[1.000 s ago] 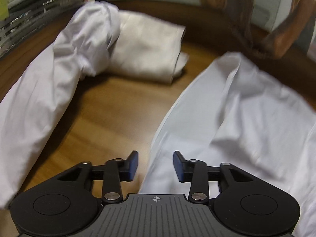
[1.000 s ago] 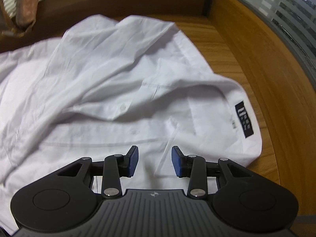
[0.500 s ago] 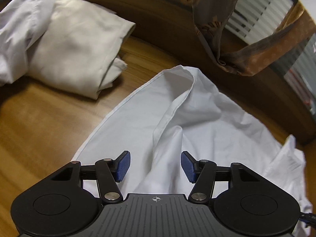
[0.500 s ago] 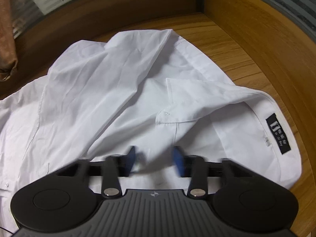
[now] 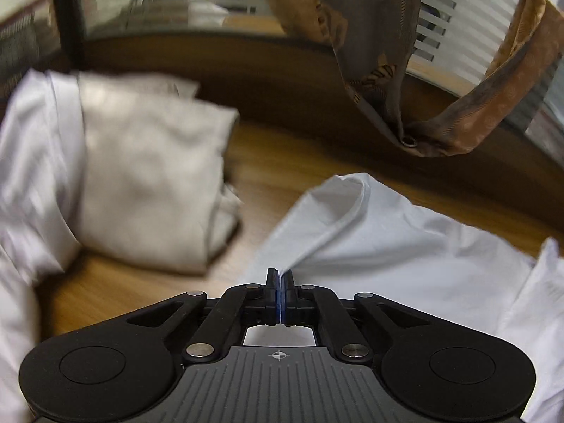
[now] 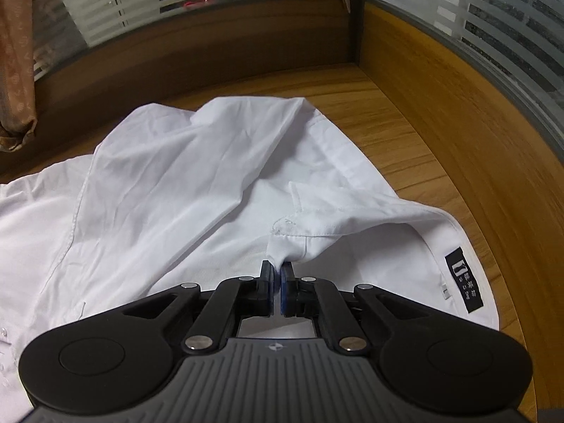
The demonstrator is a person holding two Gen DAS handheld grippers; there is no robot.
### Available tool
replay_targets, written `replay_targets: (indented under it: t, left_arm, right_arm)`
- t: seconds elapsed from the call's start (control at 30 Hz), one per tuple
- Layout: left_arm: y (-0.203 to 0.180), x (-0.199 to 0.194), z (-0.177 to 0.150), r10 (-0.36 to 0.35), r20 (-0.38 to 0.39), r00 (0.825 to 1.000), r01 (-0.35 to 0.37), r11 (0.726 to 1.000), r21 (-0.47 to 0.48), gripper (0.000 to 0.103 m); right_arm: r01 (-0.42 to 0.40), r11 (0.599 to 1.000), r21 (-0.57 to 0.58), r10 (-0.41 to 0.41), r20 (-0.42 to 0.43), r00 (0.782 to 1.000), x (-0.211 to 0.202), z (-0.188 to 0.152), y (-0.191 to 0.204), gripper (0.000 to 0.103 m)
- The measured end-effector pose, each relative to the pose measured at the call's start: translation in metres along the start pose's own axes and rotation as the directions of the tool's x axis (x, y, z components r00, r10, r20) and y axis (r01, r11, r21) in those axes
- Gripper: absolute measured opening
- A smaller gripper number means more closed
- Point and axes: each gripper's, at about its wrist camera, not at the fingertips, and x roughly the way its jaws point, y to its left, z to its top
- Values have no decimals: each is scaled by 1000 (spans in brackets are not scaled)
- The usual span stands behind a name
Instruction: Fold clothes
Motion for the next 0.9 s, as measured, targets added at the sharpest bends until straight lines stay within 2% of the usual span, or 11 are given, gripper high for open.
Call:
replay_targets:
  t: [0.1,0.17,0.23,0.3,0.37,0.63,0.9]
  left_arm:
    - [3,14,2,51,-18,999,-50,998,35,5]
    - [9,21,-2,25,-41,999,-24,1000,9,8]
    - [13,26,-9,-13,-59,998,12,1000,-16,21]
    - [15,27,-19,-53,-65,996,52,998,-25,47]
    - [14,27,-31,-68,-73,995,66,998,-24,48]
    - [18,27,-80,-52,-131,990,46,998,-48,53]
    - [2,35,-92,0,-107,994,1,1000,7,52]
  right_arm:
    - [9,1000,2,-9,-15,1000,5,-3,-2,3]
    - [7,1000,9,-7,-29,1000,8,-4,-3,3]
    - [10,1000,-2,-10,-36,999,10,-4,0,3]
    - [13,1000,-9,-13,-44,999,12,-5,2,4]
    - [12,1000,-7,-13,-53,999,14,-5,2,4]
    - [17,1000,-14,-18,-77,997,20,-11,3,5]
    - [21,999,-29,-24,-85,996,25,-14,5,6]
